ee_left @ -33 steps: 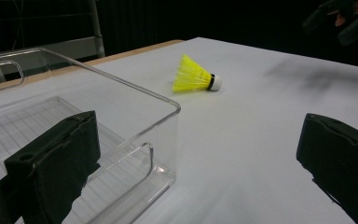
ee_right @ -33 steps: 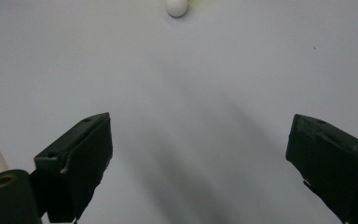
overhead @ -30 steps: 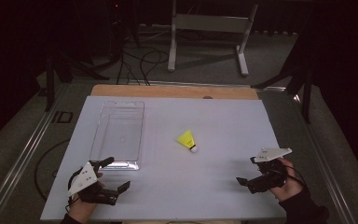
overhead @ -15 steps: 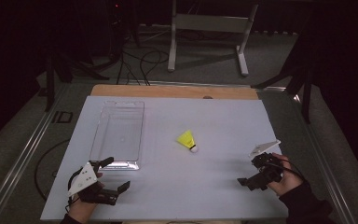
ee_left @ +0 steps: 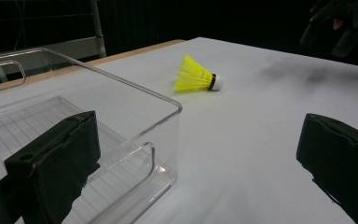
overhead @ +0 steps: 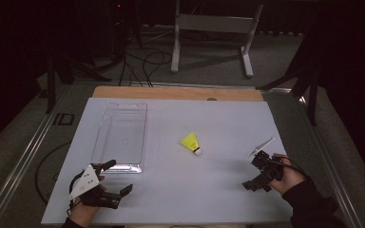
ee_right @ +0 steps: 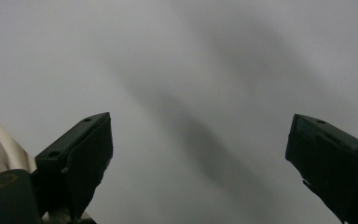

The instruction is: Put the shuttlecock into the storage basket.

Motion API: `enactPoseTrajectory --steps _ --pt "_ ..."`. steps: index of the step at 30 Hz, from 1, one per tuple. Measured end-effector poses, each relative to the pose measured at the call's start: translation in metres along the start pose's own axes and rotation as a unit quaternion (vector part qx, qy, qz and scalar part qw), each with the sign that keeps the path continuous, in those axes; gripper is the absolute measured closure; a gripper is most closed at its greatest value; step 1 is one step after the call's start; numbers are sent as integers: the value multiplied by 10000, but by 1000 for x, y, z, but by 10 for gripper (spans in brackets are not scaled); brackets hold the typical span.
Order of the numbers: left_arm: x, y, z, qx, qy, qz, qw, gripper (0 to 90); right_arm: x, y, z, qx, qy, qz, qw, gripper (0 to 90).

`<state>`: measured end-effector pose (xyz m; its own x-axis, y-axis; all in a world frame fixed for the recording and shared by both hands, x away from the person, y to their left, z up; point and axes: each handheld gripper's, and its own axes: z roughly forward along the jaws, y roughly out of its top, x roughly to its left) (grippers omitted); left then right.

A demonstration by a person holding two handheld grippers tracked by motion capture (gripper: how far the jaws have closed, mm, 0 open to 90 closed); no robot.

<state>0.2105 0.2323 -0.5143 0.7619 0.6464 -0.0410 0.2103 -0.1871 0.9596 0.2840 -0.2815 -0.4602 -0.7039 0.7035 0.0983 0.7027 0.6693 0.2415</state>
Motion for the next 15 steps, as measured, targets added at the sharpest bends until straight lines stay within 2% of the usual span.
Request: enactPoseTrajectory --steps 3,5,15 --pt "0 0 0 -6 -3 3 10000 3 2 4 2 157 -92 -42 9998 80" --pt "0 0 0 1 -14 -5 10000 3 1 6 3 190 -45 -38 9998 80" --pt "0 0 0 6 -13 -7 10000 3 5 19 10 753 131 -55 9971 80"
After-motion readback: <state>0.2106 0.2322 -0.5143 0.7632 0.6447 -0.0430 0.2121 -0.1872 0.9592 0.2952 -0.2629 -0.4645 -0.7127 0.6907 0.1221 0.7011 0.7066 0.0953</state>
